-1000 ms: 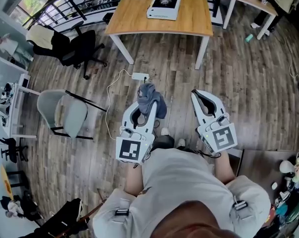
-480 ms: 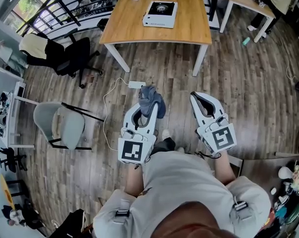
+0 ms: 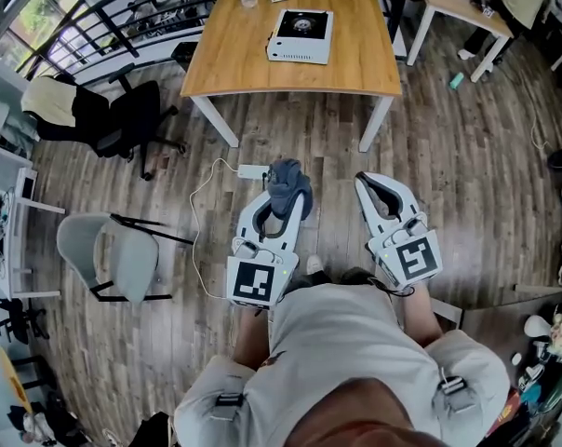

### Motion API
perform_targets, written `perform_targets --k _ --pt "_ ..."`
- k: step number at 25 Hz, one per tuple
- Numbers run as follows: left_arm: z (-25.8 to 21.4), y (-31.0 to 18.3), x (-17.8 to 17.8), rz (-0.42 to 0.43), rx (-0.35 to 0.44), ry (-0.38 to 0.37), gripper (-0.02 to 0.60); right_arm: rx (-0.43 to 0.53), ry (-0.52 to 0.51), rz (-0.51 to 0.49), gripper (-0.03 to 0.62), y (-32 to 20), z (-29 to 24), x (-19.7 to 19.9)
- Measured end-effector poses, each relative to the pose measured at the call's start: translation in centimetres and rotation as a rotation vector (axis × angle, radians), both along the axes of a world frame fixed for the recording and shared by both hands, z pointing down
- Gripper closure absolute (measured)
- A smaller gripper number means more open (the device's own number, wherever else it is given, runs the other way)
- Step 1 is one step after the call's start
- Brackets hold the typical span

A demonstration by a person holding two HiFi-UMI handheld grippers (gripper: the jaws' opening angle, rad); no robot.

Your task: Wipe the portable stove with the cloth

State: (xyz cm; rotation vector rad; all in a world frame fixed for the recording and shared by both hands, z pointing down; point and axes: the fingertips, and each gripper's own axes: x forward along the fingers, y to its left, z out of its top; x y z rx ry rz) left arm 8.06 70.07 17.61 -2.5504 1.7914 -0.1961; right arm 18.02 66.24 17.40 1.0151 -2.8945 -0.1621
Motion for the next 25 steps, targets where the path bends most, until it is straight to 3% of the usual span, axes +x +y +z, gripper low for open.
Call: perform_targets --k 11,25 --pt "0.8 -5.8 -2.7 0.007 -0.035 0.025 0.483 -0.035 0.018 -0.003 0.574 -5.5 1.0 -2.9" --pt "0.6 -17.4 -3.8 -0.036 -0.028 0.026 0.483 -0.032 -0.005 -0.059 0.574 -17.5 1.1 -4.6"
